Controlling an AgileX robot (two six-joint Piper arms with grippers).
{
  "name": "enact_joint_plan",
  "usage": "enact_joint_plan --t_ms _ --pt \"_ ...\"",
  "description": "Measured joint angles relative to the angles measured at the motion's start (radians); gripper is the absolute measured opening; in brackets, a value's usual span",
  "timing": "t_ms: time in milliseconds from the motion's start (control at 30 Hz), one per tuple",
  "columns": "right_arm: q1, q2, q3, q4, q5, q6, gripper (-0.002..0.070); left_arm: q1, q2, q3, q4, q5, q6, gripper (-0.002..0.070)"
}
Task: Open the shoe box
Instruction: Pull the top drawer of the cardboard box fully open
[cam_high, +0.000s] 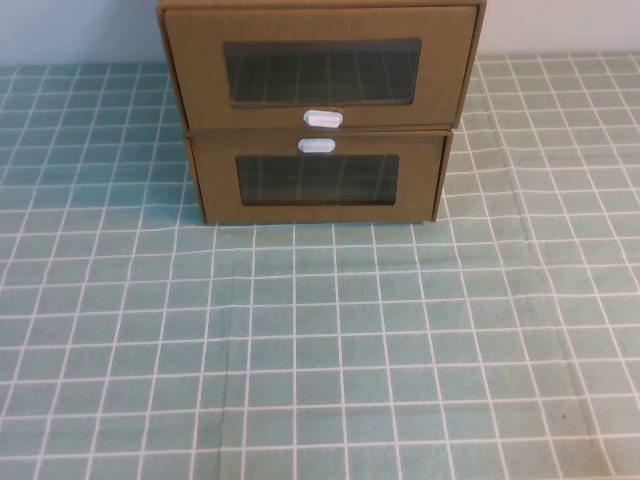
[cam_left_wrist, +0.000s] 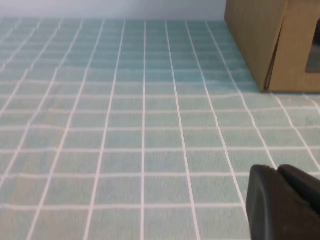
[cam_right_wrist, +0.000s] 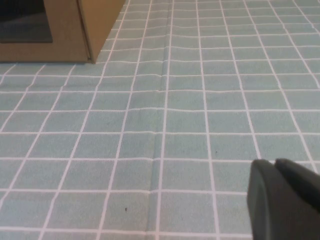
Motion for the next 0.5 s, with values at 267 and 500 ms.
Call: enact_joint_plan --t_ms 267,500 --pt "0.000 0.000 0.000 0.000 0.000 0.000 -0.0013 0.000 0.000 0.000 0.018 -0.036 0.002 -0.0005" --pt "0.000 0.000 0.000 0.000 0.000 0.000 -0.0013 0.000 0.000 0.000 0.018 0.026 0.002 -0.0005"
